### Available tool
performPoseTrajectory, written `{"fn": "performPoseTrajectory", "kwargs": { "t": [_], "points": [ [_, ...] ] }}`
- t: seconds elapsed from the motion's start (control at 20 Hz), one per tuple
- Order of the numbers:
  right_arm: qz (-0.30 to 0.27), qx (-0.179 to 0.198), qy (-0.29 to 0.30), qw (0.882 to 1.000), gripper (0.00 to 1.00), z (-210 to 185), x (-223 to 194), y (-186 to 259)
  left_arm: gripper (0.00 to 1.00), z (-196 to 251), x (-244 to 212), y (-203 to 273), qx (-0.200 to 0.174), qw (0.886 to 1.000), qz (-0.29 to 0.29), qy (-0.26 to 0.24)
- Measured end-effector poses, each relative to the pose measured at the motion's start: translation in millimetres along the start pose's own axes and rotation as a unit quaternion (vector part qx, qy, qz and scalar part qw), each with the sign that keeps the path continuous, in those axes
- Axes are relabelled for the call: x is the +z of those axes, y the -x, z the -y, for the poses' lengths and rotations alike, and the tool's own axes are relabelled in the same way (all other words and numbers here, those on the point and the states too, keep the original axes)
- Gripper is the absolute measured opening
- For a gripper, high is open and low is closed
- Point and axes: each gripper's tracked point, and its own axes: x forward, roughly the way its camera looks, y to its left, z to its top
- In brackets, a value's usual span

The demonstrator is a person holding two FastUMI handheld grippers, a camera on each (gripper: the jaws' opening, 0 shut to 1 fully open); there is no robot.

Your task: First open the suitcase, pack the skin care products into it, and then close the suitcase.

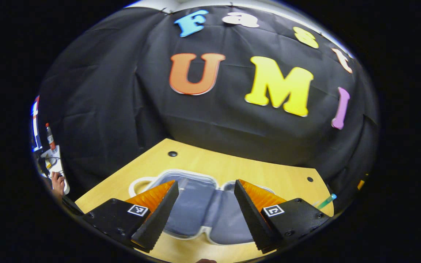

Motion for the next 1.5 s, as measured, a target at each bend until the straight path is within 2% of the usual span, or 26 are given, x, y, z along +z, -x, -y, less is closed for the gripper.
{"fn": "performPoseTrajectory", "kwargs": {
  "t": [0.2, 0.55, 0.65, 0.8, 1.0, 1.15, 1.25, 1.35, 1.4, 1.5],
  "points": [
    [-0.007, 0.007, 0.006, 1.000, 0.80, 23, -9, -6, 0.98, 112, -48, -3, -0.075, 0.996, -0.046, -0.022],
    [-0.023, 0.005, 0.011, 1.000, 0.81, 69, -26, -17, 0.98, 265, -150, -13, -0.156, 0.979, -0.116, -0.062],
    [-0.033, 0.004, 0.016, 0.999, 0.81, 82, -36, -21, 0.98, 297, -176, -18, -0.174, 0.972, -0.137, -0.076],
    [-0.047, -0.001, 0.023, 0.999, 0.81, 102, -50, -27, 0.98, 318, -207, -44, -0.163, 0.972, -0.148, -0.086],
    [-0.066, -0.004, 0.035, 0.997, 0.80, 122, -73, -32, 0.99, 334, -248, -83, -0.139, 0.973, -0.171, -0.064],
    [-0.082, 0.000, 0.048, 0.996, 0.80, 128, -92, -40, 0.96, 336, -254, -110, -0.111, 0.979, -0.150, -0.085],
    [-0.085, 0.013, 0.048, 0.995, 0.81, 122, -99, -46, 0.90, 339, -255, -123, -0.108, 0.981, -0.133, -0.095],
    [-0.088, 0.037, 0.042, 0.995, 0.81, 110, -108, -52, 0.69, 342, -255, -130, -0.108, 0.982, -0.124, -0.092],
    [-0.091, 0.045, 0.043, 0.994, 0.81, 103, -112, -57, 0.54, 344, -256, -129, -0.115, 0.982, -0.124, -0.086],
    [-0.095, 0.061, 0.041, 0.993, 0.81, 88, -118, -64, 0.52, 345, -256, -129, -0.124, 0.981, -0.128, -0.080]
  ]
}}
